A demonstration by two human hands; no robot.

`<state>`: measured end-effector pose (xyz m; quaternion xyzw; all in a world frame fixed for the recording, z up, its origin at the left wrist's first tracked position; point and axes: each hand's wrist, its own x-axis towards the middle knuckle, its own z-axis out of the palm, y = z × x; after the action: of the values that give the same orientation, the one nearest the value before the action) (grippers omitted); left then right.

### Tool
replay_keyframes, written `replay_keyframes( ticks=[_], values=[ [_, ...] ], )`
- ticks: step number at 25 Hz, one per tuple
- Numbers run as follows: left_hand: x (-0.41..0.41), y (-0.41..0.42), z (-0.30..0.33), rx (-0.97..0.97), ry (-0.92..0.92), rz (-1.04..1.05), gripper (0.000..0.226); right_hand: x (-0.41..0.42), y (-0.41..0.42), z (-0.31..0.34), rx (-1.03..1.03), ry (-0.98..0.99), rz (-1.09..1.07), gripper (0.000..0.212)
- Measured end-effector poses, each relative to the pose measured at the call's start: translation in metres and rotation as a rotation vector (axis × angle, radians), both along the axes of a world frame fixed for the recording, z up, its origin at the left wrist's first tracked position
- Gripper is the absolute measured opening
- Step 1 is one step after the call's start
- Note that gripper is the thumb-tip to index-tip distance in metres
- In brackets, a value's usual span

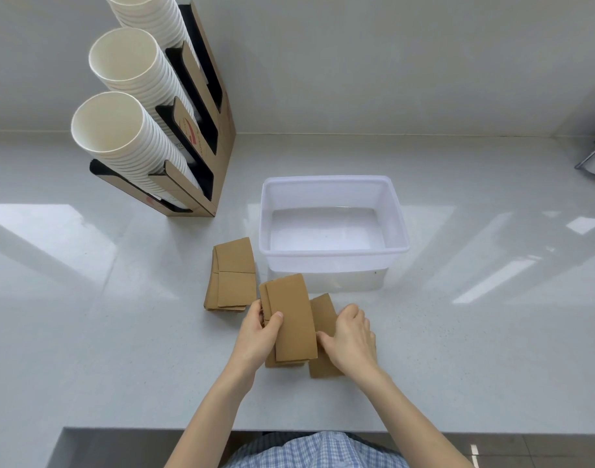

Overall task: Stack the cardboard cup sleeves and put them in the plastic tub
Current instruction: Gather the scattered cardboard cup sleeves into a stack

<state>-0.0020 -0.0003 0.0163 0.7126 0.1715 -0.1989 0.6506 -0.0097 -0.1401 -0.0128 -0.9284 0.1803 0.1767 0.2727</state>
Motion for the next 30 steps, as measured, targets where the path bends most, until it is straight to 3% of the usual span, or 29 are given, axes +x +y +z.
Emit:
replay_keyframes(
  ticks=[3,7,11,15,19,24,30],
  values=[
    [0.0,0.002,0.0,0.0,0.012,0.0,0.02,0.001,-0.01,0.004,0.303,-0.068,-0.141,0.023],
    [-0.002,0.002,-0.001,0.007,0.028,0.002,0.019,0.004,-0.027,0.018,0.535,-0.138,-0.296,0.03],
    [-0.002,0.0,0.001,0.012,0.046,-0.011,0.02,0.006,-0.028,0.028,0.743,-0.154,-0.351,0.021],
    [-0.002,-0.004,0.004,-0.006,0.061,-0.009,0.028,0.003,-0.016,0.027,0.744,-0.159,-0.289,0.021],
    [-0.005,-0.007,0.006,-0.041,0.069,-0.027,0.015,0.0,-0.006,0.028,0.653,-0.163,-0.22,0.024],
    [-0.006,-0.008,0.006,-0.092,0.085,-0.03,0.017,0.0,0.001,0.029,0.629,-0.174,-0.187,0.018],
    [-0.009,0.0,0.003,-0.031,0.031,-0.01,0.01,0.005,0.006,0.029,0.61,-0.173,-0.143,0.024]
  ],
)
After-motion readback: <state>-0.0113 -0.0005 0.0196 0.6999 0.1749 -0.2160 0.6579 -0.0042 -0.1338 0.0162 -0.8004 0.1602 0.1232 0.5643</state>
